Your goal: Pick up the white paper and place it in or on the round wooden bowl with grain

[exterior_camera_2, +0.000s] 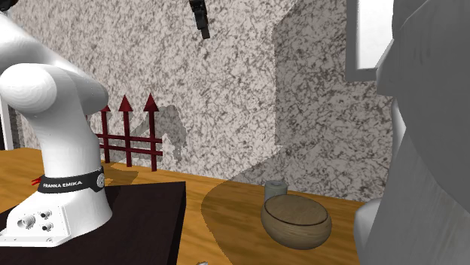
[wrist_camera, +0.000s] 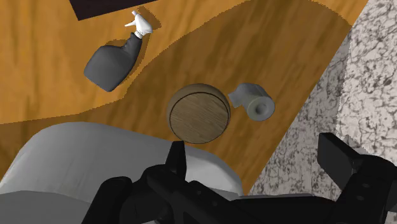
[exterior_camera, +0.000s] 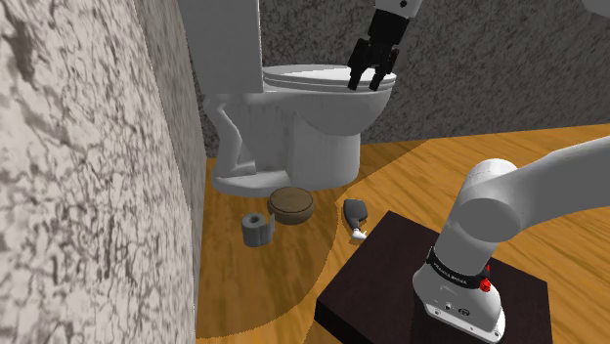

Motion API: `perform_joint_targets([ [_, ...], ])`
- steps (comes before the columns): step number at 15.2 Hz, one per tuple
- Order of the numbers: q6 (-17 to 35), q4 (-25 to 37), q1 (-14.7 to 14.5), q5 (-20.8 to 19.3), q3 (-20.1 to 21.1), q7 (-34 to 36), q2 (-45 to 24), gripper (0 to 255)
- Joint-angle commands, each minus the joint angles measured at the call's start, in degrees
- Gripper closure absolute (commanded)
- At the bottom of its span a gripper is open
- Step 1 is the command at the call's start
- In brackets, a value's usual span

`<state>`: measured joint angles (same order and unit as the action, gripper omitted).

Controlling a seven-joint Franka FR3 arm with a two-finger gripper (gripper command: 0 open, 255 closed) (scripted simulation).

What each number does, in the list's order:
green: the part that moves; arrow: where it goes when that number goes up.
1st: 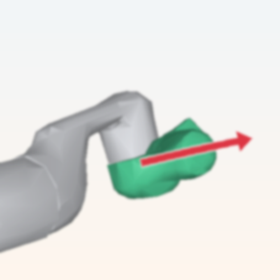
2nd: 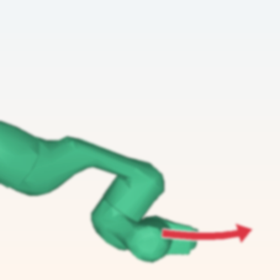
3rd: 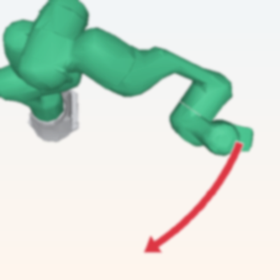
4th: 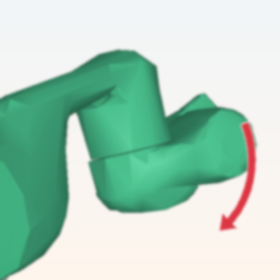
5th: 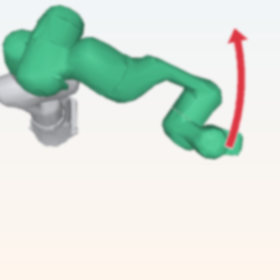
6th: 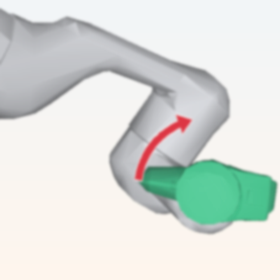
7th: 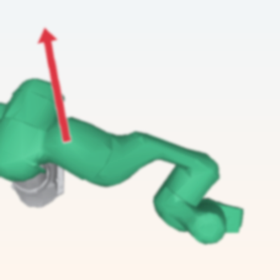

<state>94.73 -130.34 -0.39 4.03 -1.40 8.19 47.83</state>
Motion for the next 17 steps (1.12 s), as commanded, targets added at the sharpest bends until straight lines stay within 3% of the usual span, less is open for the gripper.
perform_joint_targets([
  [1,0.00,0.00,0.00,0.00,0.00,0.00,0.00,0],
  [9,12.03,-5.35,-1.12,0.94,2.49,0.70,-10.20,0],
  [17,23.57,-6.65,-2.17,1.41,4.84,1.55,-23.97,0],
])
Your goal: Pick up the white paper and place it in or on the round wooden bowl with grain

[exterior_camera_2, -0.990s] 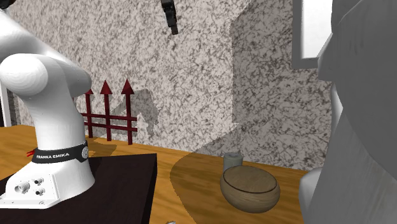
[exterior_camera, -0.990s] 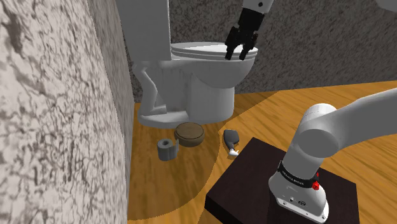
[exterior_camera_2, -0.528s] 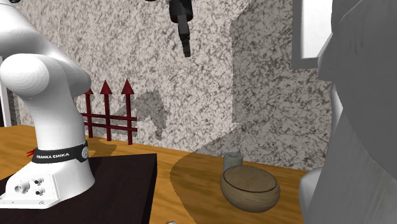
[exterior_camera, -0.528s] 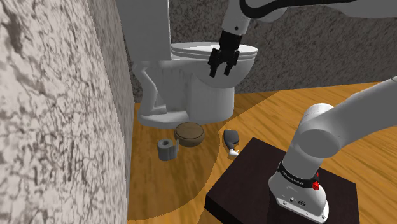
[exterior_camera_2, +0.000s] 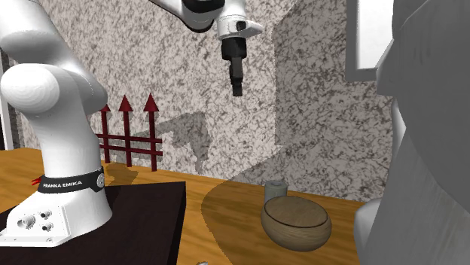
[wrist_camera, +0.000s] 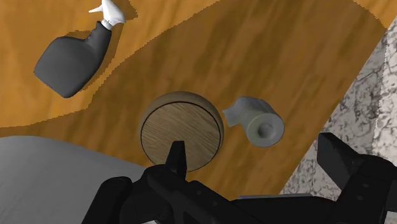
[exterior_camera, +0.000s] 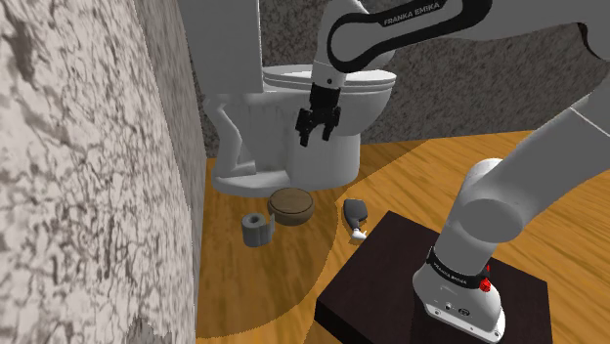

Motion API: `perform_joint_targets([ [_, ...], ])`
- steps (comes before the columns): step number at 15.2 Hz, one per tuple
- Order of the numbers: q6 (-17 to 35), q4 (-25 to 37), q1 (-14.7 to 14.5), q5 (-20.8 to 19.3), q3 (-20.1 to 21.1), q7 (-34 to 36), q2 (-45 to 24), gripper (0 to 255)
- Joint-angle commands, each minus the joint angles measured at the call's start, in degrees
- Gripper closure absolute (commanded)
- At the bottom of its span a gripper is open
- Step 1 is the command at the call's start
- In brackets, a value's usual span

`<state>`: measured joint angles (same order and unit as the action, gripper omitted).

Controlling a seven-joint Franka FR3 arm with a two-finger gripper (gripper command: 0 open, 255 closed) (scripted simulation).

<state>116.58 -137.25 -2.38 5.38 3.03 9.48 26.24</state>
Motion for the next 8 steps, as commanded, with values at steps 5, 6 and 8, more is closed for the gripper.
perform_joint_targets([
  [5,8.16,1.56,-0.71,-0.16,1.74,1.00,-12.33,0],
  [6,9.35,2.01,-0.82,-0.27,1.99,1.18,-14.41,0],
  [8,11.59,3.10,-1.02,-0.58,2.45,1.59,-18.64,0],
])
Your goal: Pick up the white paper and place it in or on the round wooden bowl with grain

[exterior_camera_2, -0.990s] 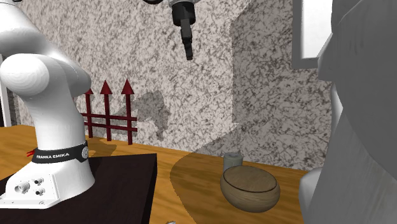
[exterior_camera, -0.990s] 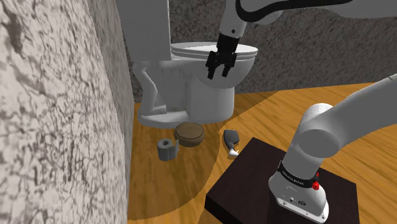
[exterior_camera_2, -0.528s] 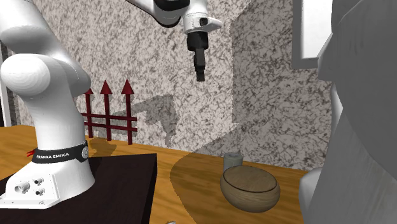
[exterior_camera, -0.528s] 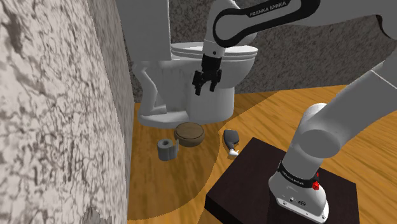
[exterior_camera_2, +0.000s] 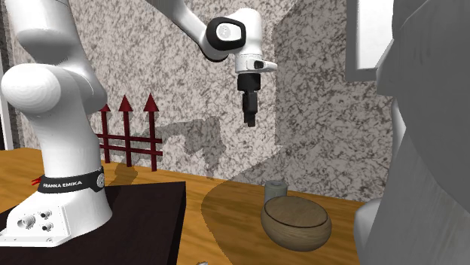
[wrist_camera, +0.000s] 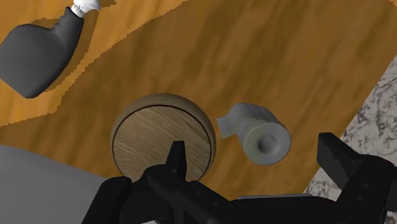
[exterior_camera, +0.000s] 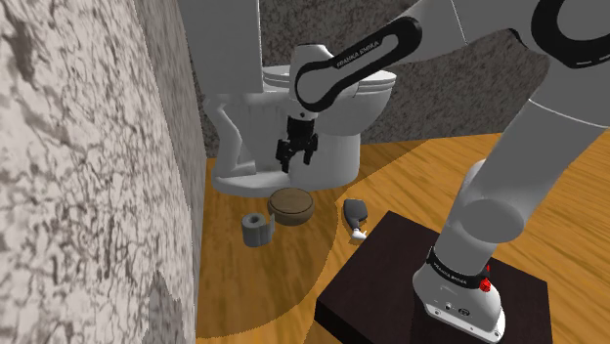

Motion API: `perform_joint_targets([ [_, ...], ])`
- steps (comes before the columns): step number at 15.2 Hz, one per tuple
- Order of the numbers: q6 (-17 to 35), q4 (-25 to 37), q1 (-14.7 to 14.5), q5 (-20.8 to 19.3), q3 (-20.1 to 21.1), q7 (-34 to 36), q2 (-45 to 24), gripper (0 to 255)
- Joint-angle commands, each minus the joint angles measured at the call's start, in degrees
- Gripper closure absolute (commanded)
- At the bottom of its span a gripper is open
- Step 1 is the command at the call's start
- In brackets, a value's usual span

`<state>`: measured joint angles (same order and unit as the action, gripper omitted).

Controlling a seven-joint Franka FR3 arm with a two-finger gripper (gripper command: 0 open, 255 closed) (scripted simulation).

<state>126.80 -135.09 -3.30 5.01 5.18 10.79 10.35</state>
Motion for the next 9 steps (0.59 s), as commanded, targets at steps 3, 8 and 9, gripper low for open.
perform_joint_targets([
  [3,4.40,3.03,-0.47,-0.86,0.86,0.98,-9.22,0],
  [8,8.41,7.72,-1.28,-2.37,1.41,2.34,-20.22,0],
  [9,9.05,8.84,-1.49,-2.70,1.44,2.61,-22.43,0],
])
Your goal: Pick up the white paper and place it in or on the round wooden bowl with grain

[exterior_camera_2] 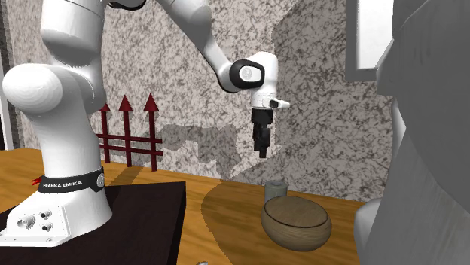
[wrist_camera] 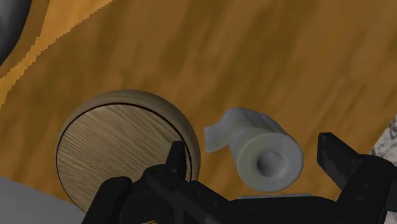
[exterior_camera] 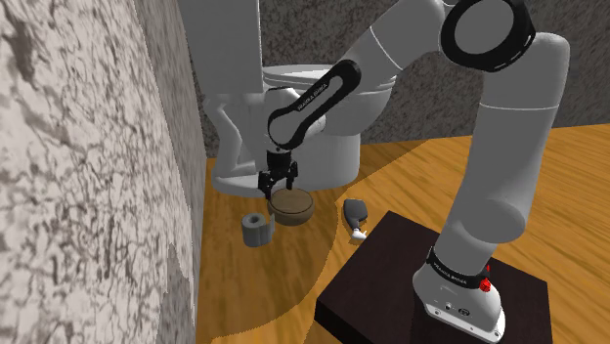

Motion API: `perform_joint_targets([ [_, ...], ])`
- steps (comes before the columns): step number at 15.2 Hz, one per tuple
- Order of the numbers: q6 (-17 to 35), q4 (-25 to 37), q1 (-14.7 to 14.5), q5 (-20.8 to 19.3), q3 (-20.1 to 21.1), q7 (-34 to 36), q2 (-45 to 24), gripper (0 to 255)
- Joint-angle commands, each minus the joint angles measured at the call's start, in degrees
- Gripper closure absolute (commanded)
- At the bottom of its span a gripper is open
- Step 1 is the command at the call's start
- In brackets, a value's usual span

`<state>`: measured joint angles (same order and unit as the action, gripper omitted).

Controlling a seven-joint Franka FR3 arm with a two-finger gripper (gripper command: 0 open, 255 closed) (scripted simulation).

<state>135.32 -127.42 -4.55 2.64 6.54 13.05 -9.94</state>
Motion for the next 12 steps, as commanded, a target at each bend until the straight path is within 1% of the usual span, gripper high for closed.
perform_joint_targets([
  [1,1.12,2.33,-0.47,-0.67,0.10,0.62,-4.36,0],
  [9,3.71,13.80,-2.74,-2.97,-0.37,2.36,-22.14,0],
  [12,4.89,13.94,-2.90,-3.08,-0.47,2.43,-23.50,0],
])
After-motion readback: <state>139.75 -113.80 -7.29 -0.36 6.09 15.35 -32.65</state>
